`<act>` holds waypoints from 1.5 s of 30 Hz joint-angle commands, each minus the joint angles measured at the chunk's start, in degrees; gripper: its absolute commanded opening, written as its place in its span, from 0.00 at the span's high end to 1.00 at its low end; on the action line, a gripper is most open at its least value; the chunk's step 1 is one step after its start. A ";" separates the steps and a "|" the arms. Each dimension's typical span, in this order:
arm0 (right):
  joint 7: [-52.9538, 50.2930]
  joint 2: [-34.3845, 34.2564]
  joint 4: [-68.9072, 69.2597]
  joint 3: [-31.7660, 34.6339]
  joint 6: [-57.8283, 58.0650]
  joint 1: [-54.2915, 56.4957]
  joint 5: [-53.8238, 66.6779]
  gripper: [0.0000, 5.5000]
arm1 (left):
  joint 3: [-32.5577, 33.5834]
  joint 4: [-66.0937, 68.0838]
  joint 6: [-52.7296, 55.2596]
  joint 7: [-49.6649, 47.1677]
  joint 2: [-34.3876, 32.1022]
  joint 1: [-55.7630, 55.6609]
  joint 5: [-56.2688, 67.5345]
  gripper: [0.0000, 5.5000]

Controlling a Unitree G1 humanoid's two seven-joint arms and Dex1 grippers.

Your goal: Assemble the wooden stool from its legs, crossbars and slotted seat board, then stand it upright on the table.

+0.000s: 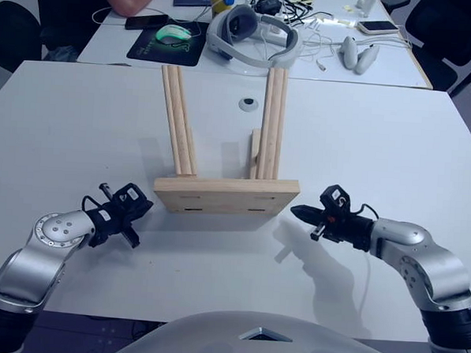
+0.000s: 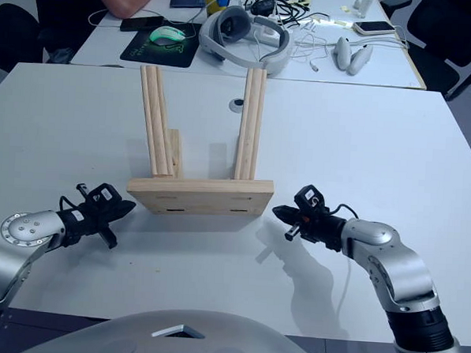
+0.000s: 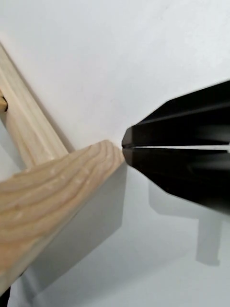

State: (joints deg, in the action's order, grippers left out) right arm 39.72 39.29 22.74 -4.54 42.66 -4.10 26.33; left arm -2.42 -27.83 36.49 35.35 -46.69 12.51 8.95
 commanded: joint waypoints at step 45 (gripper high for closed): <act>0.18 -1.16 1.83 -2.87 0.87 -1.06 -2.10 1.00 | -3.72 0.31 0.36 2.45 -2.47 -0.96 -5.14 1.00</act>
State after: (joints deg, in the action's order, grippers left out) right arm 39.66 37.25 24.11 -7.06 44.23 -4.17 25.20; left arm -5.74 -28.80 38.20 38.34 -47.97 10.83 5.91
